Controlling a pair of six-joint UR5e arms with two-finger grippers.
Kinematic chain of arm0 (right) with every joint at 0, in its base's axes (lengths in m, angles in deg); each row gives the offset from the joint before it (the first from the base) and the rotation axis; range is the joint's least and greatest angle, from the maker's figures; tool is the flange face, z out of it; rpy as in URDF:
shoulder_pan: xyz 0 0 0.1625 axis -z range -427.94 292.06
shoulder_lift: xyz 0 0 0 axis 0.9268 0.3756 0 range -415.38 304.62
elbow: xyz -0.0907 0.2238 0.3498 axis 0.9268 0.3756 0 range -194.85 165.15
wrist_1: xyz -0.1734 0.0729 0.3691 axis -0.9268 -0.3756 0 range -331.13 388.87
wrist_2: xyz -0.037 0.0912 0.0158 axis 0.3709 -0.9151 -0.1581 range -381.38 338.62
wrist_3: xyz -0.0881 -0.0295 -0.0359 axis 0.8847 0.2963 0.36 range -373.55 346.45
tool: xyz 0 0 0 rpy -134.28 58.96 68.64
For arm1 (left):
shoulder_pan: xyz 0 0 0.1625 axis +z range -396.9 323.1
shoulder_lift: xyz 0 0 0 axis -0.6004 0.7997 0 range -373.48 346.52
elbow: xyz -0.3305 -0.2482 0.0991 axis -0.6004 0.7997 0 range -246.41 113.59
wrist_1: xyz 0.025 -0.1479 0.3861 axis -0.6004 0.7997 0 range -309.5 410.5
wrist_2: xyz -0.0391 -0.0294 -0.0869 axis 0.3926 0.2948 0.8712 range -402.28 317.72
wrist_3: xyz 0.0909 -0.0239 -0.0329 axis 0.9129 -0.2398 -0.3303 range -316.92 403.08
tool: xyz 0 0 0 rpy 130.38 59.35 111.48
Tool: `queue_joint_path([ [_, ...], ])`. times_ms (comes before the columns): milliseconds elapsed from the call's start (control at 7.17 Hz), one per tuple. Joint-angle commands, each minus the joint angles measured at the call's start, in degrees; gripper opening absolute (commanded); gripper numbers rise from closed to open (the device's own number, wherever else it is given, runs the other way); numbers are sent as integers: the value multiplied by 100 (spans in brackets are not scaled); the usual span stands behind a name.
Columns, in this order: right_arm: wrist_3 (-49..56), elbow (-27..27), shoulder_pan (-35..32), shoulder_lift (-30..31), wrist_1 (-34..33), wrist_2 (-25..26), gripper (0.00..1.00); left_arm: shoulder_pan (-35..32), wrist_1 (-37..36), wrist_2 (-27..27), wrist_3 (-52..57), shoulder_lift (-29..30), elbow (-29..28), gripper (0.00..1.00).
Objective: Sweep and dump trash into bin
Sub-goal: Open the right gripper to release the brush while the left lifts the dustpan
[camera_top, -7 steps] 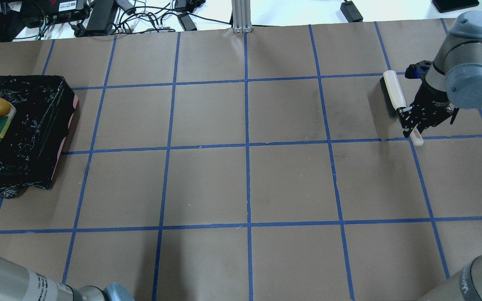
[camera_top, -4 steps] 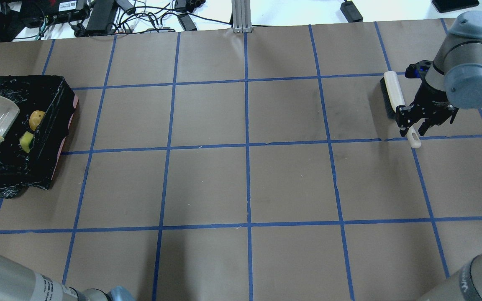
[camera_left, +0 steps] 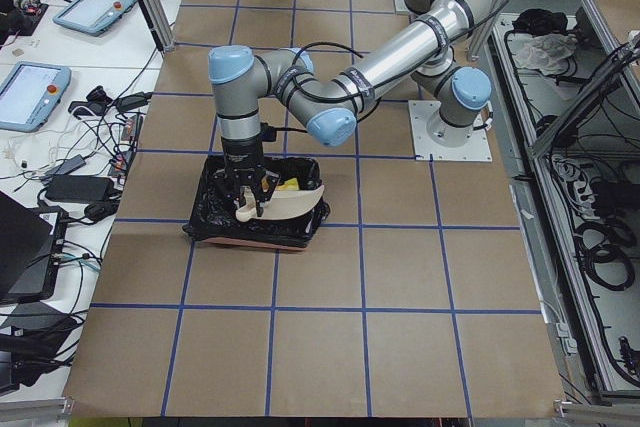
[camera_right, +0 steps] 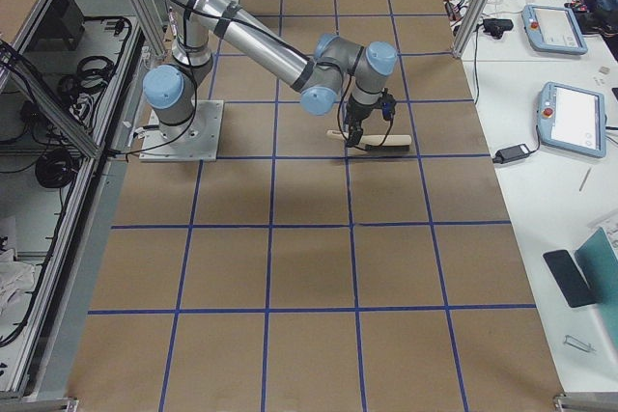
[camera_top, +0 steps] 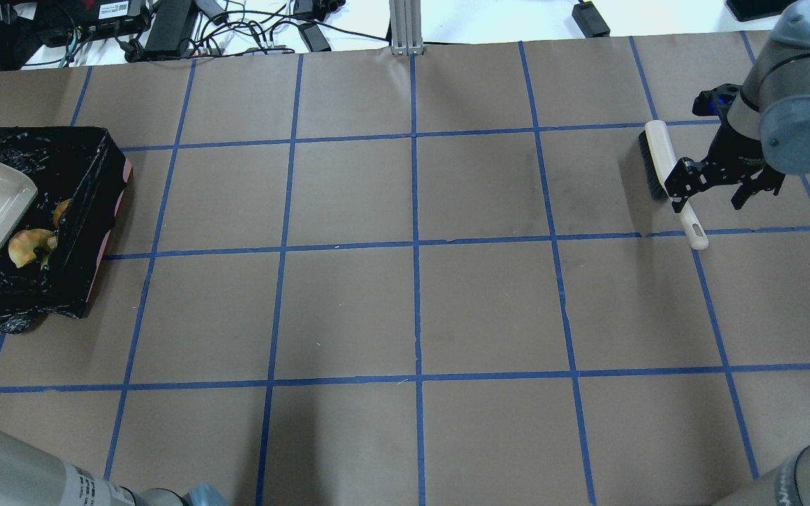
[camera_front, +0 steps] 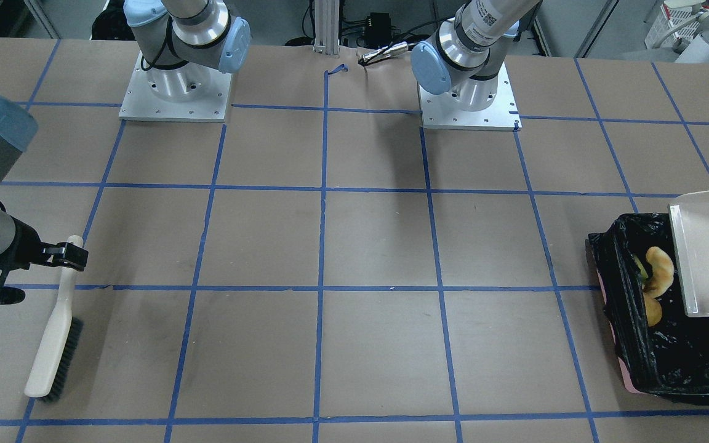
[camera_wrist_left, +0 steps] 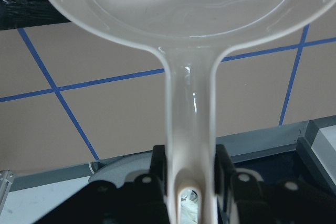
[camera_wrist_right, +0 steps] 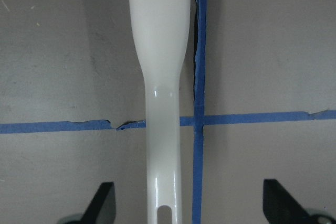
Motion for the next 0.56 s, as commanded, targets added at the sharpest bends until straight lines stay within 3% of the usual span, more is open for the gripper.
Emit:
queue_joint_path([
  [0,-33,184,-3,620,106,-84,100,-137,-78,-102,51,-83,-38,24],
  [139,-50,211,-12,945,133,-76,100,-138,-8,80,51,-188,-65,21],
  [279,-129,238,-73,1157,299,-111,100,-68,288,604,51,-294,-74,21],
  [418,-147,264,-221,1359,622,-442,100,-76,718,1088,-9,-425,-74,21],
])
